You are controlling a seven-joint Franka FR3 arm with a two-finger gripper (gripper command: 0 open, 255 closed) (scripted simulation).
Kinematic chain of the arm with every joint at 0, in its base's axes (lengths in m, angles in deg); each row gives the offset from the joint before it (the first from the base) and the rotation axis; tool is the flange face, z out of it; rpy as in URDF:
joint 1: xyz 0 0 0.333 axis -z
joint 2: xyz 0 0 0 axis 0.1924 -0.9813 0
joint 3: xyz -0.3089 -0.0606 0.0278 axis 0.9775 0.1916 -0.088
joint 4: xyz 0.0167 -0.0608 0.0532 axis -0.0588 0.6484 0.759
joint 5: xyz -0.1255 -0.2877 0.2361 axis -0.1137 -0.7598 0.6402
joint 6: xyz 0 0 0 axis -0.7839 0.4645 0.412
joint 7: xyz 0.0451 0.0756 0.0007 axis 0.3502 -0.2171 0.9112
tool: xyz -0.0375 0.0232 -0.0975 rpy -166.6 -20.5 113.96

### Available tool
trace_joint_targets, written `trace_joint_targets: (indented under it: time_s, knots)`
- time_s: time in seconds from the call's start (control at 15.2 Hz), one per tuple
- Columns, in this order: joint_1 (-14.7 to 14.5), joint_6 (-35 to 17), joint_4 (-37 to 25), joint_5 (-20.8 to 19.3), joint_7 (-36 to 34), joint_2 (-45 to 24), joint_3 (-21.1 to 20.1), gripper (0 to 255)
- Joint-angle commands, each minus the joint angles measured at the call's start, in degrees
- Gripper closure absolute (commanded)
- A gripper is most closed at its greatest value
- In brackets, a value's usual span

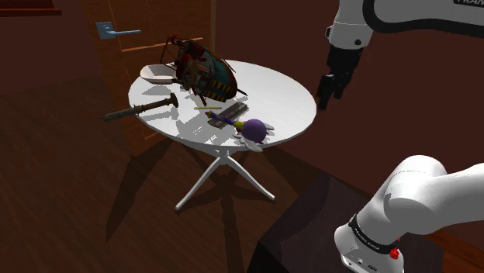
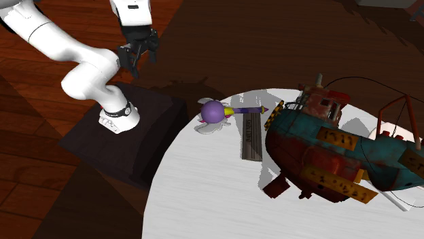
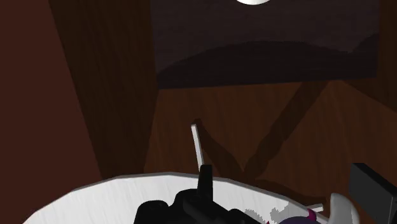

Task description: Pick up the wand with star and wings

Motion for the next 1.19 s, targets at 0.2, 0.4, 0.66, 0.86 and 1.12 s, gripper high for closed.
trace_joint_targets:
  time_s: [0.2, 0.4, 0.66, 0.86, 1.12]
  knots:
    - [-0.72, -3.54, -2.10, -0.03, 1.59, -6.69, 0.14, 0]
    - [-1.40, -6.55, -4.84, 0.00, 3.18, -13.50, 0.14, 0]
    - [-2.26, -9.71, -9.45, 0.06, 5.26, -22.68, -0.07, 0]
    - [-2.84, -11.40, -13.61, 0.10, 6.77, -29.60, -0.41, 0]
    - [-3.60, -12.74, -20.08, 0.04, 8.68, -38.85, -1.05, 0]
